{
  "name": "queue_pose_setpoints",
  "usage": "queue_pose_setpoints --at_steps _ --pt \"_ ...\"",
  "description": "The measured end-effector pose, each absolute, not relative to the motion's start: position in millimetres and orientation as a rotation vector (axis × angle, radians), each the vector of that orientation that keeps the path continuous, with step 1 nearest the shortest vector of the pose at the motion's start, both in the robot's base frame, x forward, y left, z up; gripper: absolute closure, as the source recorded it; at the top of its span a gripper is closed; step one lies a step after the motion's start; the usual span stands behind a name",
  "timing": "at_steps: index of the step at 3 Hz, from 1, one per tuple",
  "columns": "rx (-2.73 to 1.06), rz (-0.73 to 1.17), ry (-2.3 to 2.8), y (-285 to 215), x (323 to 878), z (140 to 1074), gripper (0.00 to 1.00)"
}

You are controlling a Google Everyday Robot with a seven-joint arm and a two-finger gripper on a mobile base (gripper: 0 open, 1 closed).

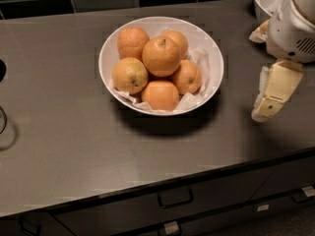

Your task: Pick orange from white bowl

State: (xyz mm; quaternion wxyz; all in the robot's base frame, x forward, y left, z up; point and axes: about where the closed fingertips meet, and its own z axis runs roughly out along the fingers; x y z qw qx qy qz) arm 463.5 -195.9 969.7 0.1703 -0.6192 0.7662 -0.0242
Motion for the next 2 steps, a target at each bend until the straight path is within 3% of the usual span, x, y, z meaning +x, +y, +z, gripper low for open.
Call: queue_pose_setpoints --at_steps 2 --pt "-1.883 0.036 2.023 -144 508 953 0.00"
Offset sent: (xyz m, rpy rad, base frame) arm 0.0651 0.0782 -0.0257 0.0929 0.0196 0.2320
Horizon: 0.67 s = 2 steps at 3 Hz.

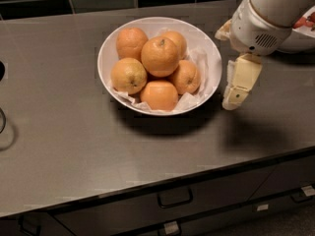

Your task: Pick orange from white bowl

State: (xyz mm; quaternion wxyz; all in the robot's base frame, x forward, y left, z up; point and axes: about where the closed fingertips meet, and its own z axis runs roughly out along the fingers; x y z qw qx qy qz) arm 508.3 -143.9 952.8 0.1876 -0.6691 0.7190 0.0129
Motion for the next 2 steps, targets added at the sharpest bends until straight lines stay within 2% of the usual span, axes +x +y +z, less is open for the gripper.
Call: queue_pose_setpoints --at_steps 2 --pt "-1.893 0.011 1.993 -136 520 961 0.00"
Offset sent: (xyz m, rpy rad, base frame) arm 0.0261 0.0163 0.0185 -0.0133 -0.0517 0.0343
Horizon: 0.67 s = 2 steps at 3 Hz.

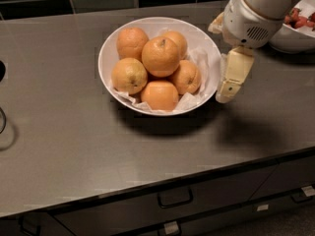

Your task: Pick orange from white bowl

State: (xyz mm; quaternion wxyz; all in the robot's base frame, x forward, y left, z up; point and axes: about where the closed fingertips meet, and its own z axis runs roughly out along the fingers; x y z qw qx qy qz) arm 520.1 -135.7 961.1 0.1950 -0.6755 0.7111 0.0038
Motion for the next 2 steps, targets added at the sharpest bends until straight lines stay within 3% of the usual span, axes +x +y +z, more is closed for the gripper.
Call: queue_pose_setpoints --at_steps 2 --pt "-1.987 -0.019 1.885 -104 551 980 0.00"
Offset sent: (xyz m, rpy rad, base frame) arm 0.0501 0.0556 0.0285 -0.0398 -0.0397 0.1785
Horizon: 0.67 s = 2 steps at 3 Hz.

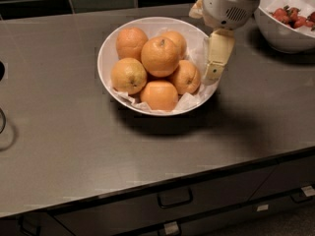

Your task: Pick orange from white bowl

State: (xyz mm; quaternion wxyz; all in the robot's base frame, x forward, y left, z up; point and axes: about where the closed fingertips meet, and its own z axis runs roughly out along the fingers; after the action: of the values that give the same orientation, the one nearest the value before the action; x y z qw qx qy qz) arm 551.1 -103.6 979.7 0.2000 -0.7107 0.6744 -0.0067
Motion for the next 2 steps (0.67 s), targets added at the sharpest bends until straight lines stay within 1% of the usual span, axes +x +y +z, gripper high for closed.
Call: queue_pose_setpoints --at_steps 2 --pt "-2.090 0.032 1.753 -57 573 981 0.00"
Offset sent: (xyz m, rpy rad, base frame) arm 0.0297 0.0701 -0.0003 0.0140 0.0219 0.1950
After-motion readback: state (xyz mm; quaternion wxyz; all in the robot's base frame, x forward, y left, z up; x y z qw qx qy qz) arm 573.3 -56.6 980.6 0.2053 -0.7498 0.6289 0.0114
